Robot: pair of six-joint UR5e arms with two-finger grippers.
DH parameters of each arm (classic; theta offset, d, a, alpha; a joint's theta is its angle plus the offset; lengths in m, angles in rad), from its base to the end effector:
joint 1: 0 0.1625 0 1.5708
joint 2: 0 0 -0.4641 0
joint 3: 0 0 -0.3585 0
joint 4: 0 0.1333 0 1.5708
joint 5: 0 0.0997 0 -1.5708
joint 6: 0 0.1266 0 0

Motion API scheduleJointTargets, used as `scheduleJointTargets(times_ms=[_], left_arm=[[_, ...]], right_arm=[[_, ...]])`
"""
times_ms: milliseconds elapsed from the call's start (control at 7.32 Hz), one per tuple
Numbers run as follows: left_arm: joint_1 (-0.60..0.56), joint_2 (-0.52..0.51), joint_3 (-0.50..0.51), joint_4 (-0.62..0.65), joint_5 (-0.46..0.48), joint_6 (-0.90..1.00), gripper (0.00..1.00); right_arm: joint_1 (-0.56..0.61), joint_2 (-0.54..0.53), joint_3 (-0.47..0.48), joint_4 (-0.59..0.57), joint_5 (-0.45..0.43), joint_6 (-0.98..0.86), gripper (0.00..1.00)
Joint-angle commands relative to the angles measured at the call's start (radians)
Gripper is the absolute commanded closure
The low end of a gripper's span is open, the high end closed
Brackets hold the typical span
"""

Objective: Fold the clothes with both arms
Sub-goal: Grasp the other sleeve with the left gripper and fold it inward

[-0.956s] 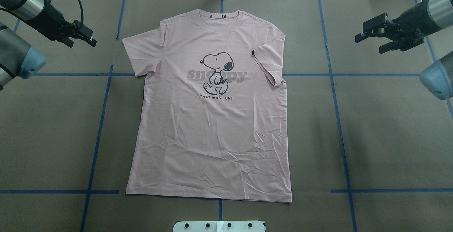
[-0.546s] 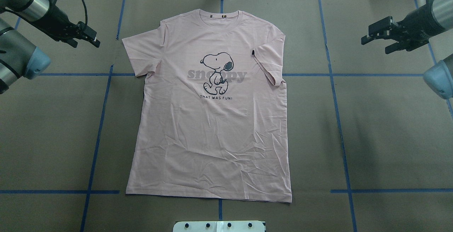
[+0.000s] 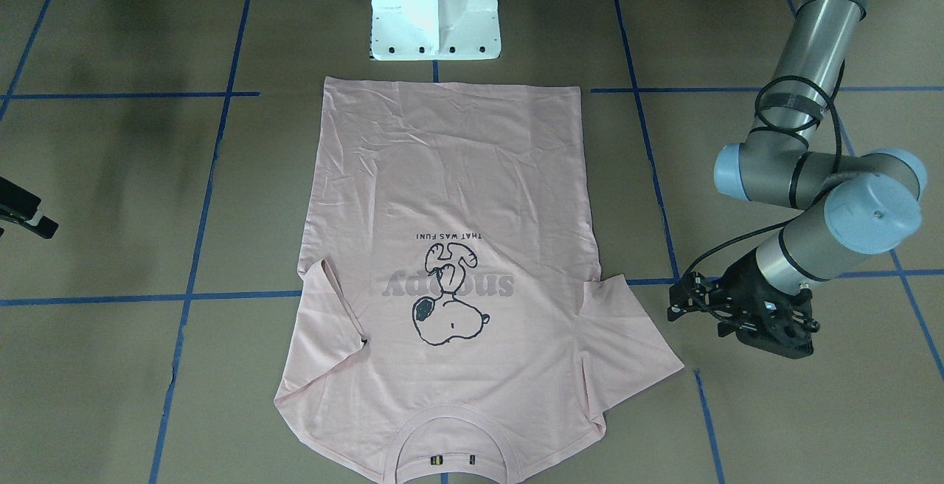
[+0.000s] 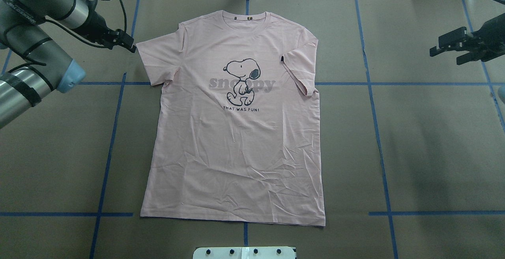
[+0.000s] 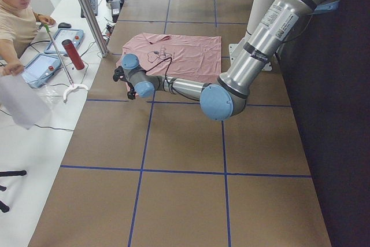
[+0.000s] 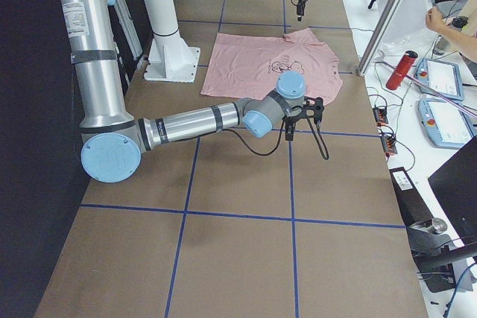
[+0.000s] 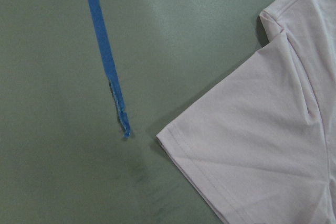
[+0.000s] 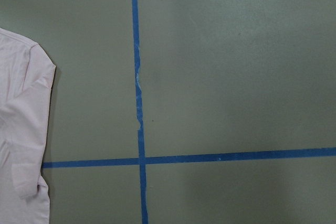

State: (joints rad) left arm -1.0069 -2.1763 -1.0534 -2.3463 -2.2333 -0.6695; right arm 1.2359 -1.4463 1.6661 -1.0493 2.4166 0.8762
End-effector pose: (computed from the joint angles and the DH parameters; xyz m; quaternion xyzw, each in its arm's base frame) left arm 0.3604 -0.6736 0.5016 0.1520 0.4698 0.0906 0.8648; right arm -0.1403 -0.5205 0.5394 0.0538 -0.5025 0.0840 0.8588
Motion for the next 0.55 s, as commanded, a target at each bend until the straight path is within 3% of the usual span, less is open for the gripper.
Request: scheduleJointTargets(times_ms=[0, 410], left_arm=[[0.016, -0.046, 0.102, -0.076, 0.072, -0.002, 0.26], [0.016, -0.085, 0.185, -0.109, 0.084, -0.001, 0.34]], right_arm=[[0.0, -0.008, -0.002, -0.001, -0.01, -0.009, 0.0], [0.004, -0.022, 0.017, 0.0, -0.008, -0.01, 0.0]])
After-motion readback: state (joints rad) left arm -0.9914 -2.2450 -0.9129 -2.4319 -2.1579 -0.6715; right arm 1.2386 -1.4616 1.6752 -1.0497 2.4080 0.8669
